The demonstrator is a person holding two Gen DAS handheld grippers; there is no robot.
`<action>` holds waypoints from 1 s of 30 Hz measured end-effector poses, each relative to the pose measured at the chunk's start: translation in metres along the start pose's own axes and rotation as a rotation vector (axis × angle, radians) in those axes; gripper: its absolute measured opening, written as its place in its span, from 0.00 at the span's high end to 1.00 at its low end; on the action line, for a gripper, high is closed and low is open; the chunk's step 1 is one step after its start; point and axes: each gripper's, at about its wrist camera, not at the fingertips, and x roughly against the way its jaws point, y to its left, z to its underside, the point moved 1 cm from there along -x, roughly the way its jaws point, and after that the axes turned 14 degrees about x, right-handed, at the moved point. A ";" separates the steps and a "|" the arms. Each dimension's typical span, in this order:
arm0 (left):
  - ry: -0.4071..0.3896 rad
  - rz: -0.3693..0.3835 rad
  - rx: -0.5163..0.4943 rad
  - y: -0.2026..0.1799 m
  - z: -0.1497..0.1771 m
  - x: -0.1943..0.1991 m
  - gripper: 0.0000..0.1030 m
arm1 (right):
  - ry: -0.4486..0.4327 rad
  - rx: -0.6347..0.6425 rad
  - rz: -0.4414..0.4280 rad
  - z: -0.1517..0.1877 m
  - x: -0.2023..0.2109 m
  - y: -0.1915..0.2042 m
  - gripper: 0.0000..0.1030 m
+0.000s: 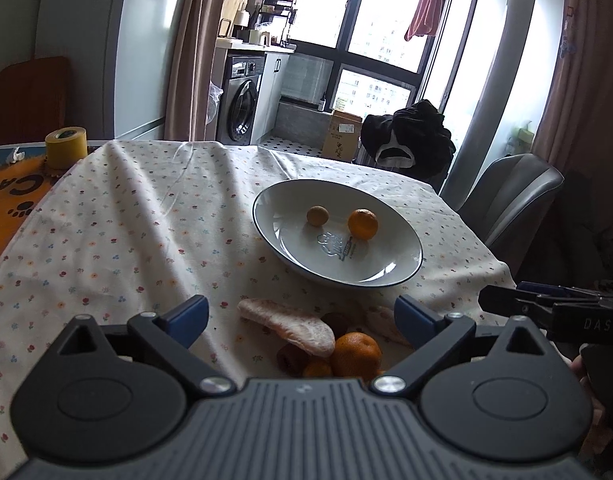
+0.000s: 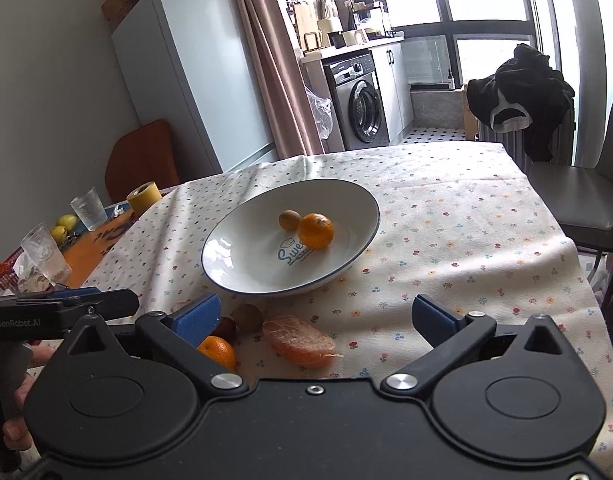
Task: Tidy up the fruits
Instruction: 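Move both open tools from the bowl back to the fruit cluster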
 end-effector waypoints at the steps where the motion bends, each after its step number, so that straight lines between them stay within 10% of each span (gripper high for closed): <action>1: 0.000 0.002 0.001 0.000 0.001 0.002 0.05 | -0.002 0.010 0.007 0.001 0.002 0.002 0.00; 30: 0.014 0.037 -0.044 0.005 0.036 0.028 0.16 | 0.012 0.072 -0.117 0.018 0.033 0.027 0.00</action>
